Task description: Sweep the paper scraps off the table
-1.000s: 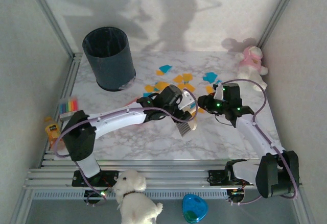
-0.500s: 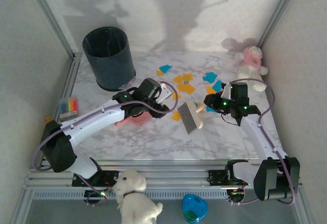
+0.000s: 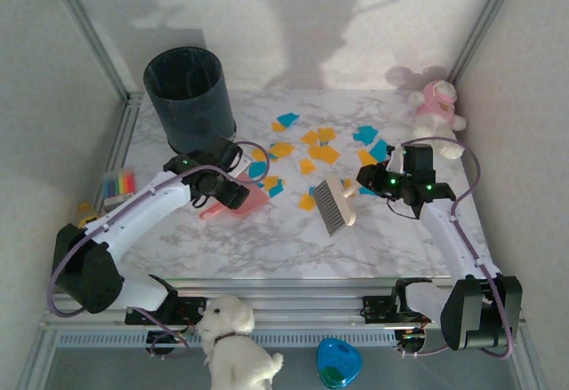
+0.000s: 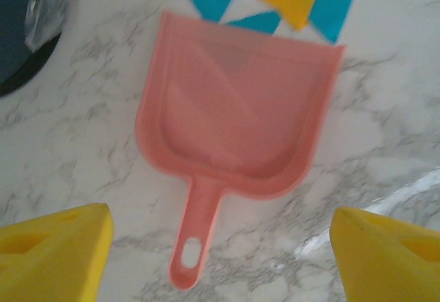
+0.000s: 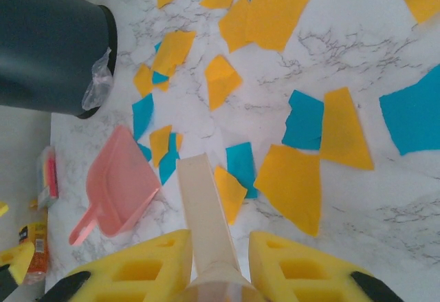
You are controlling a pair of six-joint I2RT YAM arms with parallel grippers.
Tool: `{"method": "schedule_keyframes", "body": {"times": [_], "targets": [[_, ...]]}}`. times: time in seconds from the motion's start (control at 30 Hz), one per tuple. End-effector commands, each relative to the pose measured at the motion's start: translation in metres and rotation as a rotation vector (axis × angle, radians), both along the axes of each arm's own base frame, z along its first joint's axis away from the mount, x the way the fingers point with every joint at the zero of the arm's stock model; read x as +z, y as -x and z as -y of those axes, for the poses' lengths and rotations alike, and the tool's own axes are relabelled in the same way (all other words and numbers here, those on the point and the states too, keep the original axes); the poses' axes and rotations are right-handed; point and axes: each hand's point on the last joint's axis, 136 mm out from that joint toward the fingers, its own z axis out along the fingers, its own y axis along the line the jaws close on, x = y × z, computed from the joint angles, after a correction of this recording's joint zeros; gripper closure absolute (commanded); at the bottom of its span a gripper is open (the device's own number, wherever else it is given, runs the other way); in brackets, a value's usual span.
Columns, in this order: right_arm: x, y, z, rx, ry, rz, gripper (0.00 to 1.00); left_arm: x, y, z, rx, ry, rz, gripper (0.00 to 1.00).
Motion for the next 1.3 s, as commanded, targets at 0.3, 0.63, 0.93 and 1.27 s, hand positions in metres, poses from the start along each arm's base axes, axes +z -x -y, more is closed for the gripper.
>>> {"method": "schedule_keyframes", "body": {"times": [0.3, 0.63, 0.93, 1.27], "targets": [[0.016, -0.005, 0.006, -0.012, 0.025, 0.042, 0.97, -0.055, 0.013, -0.043, 0.094, -0.094, -0.212, 0.19], [0.015, -0.004, 0.008, -0.017, 0.037, 0.039, 0.97, -0.086, 0.027, -0.058, 0.045, -0.151, -0.290, 0.23], [0.011, -0.002, 0.008, -0.016, 0.037, 0.026, 0.97, -0.103, 0.029, -0.056, 0.003, -0.158, -0.327, 0.36], [0.008, 0.000, 0.009, -0.013, 0.044, 0.015, 0.97, -0.118, 0.028, -0.053, -0.018, -0.157, -0.355, 0.57]]}}
